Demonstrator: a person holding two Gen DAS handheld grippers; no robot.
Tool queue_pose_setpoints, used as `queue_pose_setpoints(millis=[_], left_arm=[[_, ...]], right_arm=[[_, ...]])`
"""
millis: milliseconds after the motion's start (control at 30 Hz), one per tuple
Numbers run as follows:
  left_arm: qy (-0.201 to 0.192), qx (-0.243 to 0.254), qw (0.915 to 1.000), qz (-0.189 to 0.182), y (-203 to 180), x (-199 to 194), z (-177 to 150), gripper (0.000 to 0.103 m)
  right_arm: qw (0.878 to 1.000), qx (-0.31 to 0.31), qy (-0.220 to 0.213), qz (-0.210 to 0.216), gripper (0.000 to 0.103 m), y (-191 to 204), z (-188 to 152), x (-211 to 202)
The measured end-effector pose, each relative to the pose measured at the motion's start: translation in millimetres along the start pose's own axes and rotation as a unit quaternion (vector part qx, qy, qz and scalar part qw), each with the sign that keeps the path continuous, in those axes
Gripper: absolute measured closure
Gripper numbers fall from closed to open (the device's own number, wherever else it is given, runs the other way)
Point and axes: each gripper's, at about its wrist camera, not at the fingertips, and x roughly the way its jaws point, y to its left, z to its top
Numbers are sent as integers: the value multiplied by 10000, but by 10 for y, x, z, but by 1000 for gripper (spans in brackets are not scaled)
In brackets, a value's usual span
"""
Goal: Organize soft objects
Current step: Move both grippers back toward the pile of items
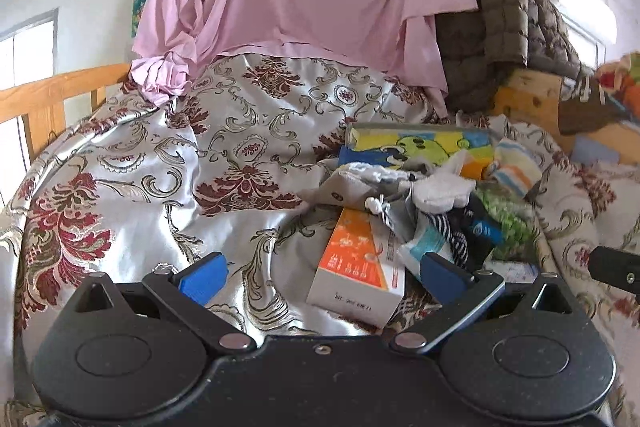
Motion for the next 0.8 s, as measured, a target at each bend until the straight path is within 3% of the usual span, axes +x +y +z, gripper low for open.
queue_pose_setpoints(millis=[400, 800], left_arm=[[334, -35, 9994, -96, -14, 22, -121, 1], [346, -72, 9994, -30, -35, 49, -137, 1]], right_arm=[[9990, -12, 445, -36, 0, -11, -39, 136], [9981, 24, 605, -71, 0, -27, -28, 229]])
